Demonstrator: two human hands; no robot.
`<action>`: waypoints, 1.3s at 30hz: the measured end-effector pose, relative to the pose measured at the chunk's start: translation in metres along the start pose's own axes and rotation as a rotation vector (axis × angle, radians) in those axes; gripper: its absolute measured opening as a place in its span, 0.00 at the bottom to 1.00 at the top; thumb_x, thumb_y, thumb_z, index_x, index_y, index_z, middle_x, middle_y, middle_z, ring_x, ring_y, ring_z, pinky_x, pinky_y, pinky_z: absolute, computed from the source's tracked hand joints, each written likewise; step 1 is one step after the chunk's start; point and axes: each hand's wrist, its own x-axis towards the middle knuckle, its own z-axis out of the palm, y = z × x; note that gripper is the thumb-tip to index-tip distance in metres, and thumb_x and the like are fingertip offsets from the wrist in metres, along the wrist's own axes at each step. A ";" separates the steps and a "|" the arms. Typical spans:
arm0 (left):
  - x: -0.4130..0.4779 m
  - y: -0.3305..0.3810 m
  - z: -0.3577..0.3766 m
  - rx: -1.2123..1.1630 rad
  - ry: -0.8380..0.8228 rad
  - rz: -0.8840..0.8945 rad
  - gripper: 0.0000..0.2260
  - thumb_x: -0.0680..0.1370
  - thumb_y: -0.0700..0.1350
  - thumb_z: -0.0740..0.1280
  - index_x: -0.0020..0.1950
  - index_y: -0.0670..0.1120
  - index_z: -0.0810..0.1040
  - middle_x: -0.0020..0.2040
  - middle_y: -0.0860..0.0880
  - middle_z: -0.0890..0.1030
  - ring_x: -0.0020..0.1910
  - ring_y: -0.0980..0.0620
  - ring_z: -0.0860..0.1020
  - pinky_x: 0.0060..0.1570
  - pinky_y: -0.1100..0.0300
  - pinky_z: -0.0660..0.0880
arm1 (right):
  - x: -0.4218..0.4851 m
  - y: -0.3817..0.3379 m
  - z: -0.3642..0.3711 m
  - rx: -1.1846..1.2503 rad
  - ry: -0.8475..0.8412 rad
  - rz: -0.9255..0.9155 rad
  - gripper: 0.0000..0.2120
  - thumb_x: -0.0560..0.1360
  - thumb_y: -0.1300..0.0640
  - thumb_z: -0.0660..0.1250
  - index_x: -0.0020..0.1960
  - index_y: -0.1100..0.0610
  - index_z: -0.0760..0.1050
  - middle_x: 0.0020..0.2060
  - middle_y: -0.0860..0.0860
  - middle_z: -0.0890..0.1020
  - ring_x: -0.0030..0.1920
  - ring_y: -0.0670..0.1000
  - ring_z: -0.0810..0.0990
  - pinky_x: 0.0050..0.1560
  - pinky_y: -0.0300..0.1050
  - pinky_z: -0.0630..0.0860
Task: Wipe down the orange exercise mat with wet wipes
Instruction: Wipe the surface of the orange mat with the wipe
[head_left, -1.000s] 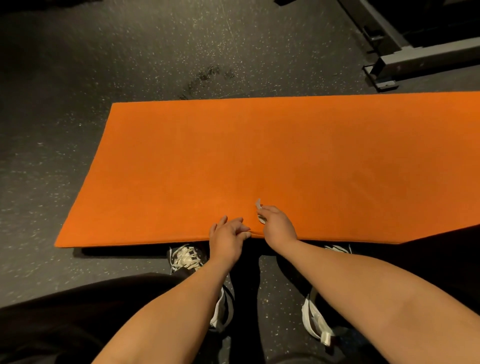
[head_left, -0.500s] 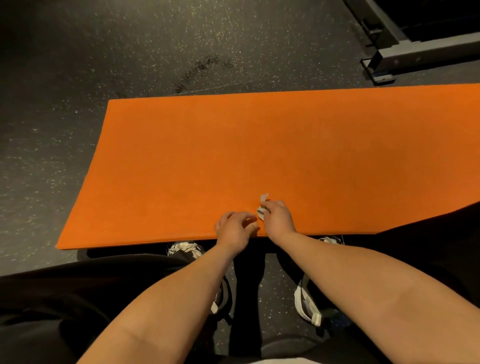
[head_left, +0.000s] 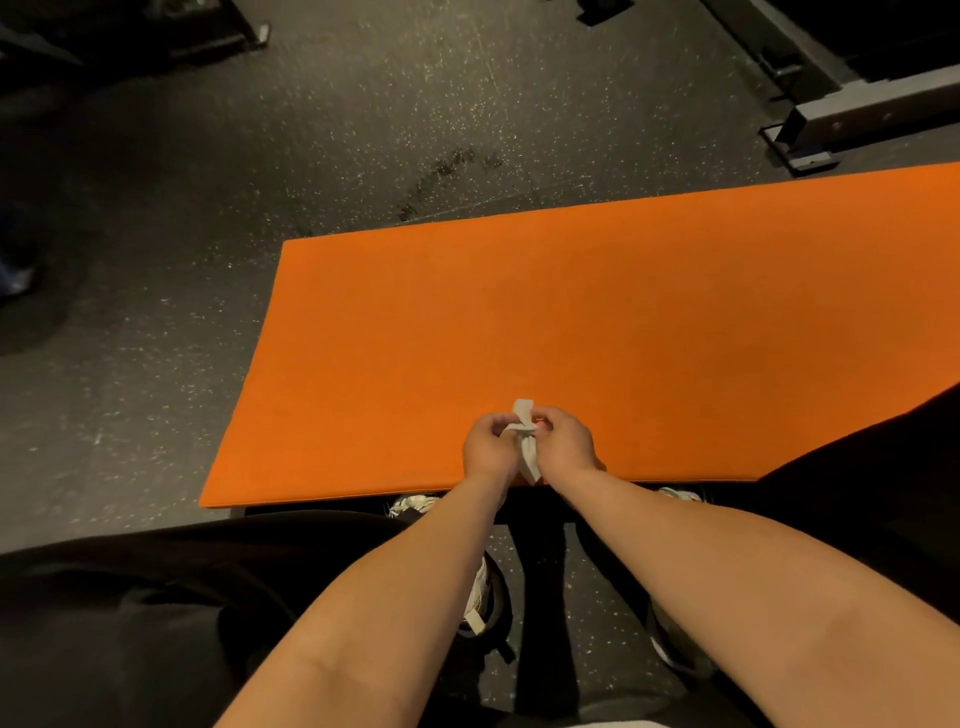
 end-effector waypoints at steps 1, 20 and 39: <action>-0.001 -0.001 0.000 -0.016 0.019 -0.018 0.08 0.82 0.39 0.63 0.48 0.50 0.77 0.52 0.47 0.82 0.49 0.44 0.81 0.44 0.54 0.76 | -0.001 -0.002 0.002 -0.009 -0.006 -0.009 0.16 0.85 0.59 0.56 0.68 0.54 0.76 0.67 0.56 0.76 0.63 0.57 0.76 0.56 0.45 0.73; -0.002 0.010 0.006 -0.286 -0.070 -0.297 0.12 0.83 0.43 0.63 0.64 0.42 0.77 0.46 0.44 0.83 0.43 0.45 0.79 0.43 0.50 0.75 | 0.000 -0.017 -0.030 -0.025 -0.001 0.080 0.15 0.84 0.55 0.61 0.69 0.53 0.75 0.68 0.56 0.76 0.62 0.60 0.77 0.53 0.47 0.73; 0.022 0.013 0.008 -0.242 0.008 -0.236 0.11 0.77 0.35 0.60 0.48 0.51 0.68 0.41 0.43 0.76 0.33 0.47 0.73 0.33 0.56 0.70 | 0.006 -0.013 -0.016 0.029 0.101 0.128 0.08 0.82 0.63 0.57 0.49 0.51 0.68 0.42 0.56 0.77 0.35 0.56 0.71 0.31 0.46 0.62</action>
